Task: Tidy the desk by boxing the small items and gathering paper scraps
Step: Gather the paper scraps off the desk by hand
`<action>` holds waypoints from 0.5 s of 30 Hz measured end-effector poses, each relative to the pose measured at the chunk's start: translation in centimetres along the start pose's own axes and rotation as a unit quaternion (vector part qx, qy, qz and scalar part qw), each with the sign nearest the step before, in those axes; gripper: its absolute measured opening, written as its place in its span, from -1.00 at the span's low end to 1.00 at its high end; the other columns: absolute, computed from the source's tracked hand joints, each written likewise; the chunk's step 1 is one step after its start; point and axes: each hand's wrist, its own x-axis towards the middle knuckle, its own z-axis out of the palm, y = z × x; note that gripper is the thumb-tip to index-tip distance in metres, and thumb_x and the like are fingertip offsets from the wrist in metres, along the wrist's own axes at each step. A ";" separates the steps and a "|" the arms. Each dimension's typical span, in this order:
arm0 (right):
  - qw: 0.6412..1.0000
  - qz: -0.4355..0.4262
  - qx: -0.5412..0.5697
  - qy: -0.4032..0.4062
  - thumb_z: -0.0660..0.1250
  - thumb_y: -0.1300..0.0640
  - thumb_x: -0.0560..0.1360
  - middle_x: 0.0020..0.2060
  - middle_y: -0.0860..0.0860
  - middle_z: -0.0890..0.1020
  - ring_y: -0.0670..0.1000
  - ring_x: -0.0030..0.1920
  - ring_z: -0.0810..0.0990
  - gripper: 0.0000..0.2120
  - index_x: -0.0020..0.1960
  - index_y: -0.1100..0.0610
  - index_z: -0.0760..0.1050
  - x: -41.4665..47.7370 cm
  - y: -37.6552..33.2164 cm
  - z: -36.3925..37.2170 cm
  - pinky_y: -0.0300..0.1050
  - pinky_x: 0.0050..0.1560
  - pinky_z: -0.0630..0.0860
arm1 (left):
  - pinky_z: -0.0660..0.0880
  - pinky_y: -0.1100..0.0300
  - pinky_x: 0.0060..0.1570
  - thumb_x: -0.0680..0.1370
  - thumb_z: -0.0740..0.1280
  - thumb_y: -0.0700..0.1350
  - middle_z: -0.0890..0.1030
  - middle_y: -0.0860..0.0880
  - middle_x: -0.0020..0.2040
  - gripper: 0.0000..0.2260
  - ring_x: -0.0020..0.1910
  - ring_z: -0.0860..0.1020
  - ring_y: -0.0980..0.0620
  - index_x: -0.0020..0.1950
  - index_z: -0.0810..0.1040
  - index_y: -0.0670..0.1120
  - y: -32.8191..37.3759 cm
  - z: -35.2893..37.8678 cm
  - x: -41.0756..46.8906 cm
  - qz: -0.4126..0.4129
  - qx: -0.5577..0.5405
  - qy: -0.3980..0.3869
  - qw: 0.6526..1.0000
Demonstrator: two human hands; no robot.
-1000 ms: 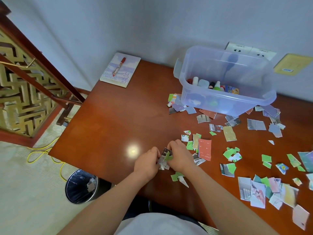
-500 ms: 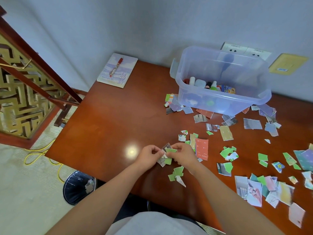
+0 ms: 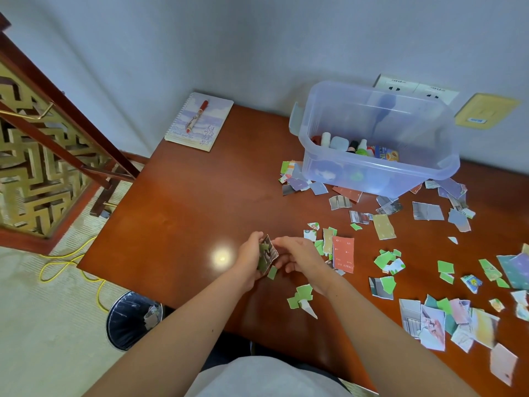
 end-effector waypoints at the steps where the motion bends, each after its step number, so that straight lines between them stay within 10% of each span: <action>1: 1.000 0.002 -0.007 0.003 0.29 0.08 0.53 -0.23 0.09 0.66 -0.05 -0.39 0.53 -0.76 -0.08 0.22 0.64 0.1 0.0 -0.1 -0.19 -0.37 0.38 | 0.41 0.22 -0.29 0.53 0.22 0.06 0.58 -0.03 -0.39 -0.77 -0.45 0.52 0.03 -0.16 0.50 -0.08 0.0 -0.2 0.1 -0.002 -0.014 0.002 1.000; 6: 0.992 -0.008 -0.100 0.077 0.25 0.21 0.49 -0.27 0.01 0.67 -0.07 -0.38 0.50 -0.80 -0.16 0.10 0.65 0.4 1.0 0.1 -0.18 -0.35 0.41 | 0.22 0.34 -0.56 0.56 0.18 0.00 0.40 0.02 -0.42 -0.74 -0.50 0.32 0.09 -0.30 0.37 -0.06 -0.1 -1.2 0.5 -0.013 0.021 0.028 0.999; 15: 0.829 -0.101 -0.550 0.000 0.31 0.16 0.49 0.04 -0.05 0.39 0.05 -0.01 0.53 -0.75 0.12 -0.08 0.51 1.1 3.2 0.5 -0.12 -0.16 0.42 | 0.12 0.34 -0.60 0.58 0.19 -0.04 0.35 -0.01 -0.37 -0.82 -0.50 0.24 0.07 -0.20 0.38 -0.07 -0.5 -2.2 0.5 0.007 0.123 0.049 0.991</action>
